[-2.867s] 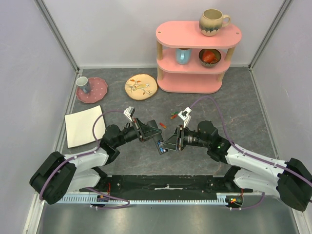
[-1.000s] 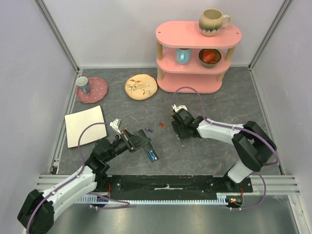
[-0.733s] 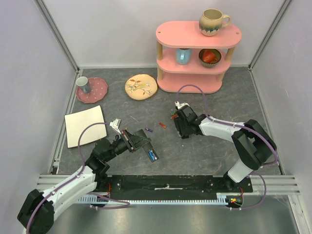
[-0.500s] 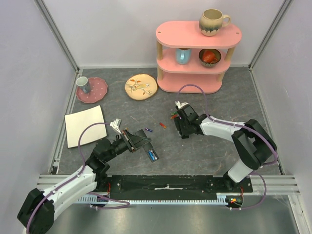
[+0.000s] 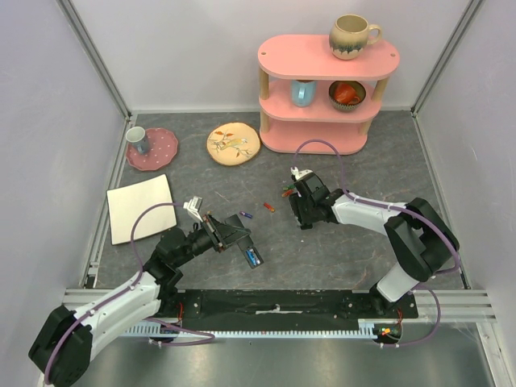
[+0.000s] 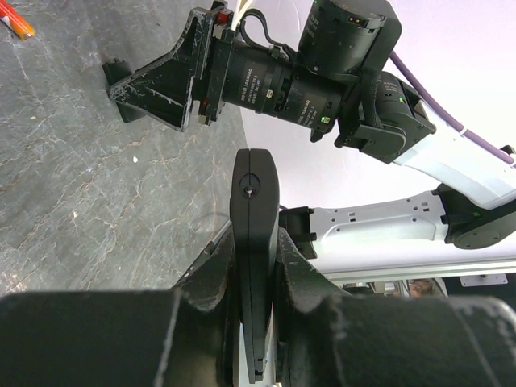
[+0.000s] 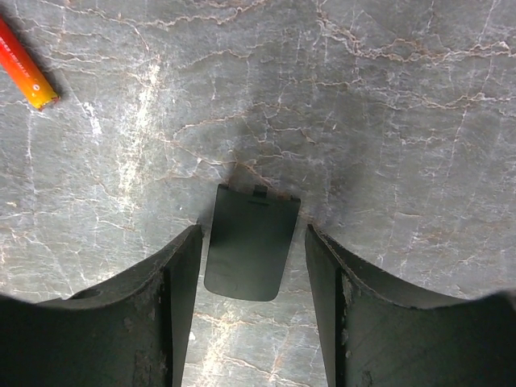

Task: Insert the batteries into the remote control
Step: Pick up the battery cover at the center of the board.

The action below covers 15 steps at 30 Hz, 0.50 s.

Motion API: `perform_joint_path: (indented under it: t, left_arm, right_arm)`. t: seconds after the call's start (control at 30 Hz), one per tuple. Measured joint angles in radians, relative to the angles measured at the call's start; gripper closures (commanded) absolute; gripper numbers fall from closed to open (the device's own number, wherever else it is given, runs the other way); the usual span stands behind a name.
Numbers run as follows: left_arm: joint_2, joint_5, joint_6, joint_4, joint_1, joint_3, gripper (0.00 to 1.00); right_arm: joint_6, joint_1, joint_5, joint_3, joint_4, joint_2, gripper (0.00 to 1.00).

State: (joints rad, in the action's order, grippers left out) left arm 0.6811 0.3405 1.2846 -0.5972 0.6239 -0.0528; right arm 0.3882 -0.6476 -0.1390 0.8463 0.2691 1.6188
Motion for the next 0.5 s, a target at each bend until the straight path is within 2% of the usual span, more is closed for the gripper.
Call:
perform_joint_path:
  t: [0.23, 0.5]
  left_arm:
    - [0.005, 0.0, 0.0, -0.011, 0.0, 0.0, 0.98]
    - [0.006, 0.0, 0.0, -0.013, 0.0, 0.0, 0.98]
  right_arm:
    - [0.001, -0.009, 0.009, 0.001, 0.033, -0.01, 0.36]
    - [0.01, -0.034, 0.001, 0.001, 0.06, -0.014, 0.42]
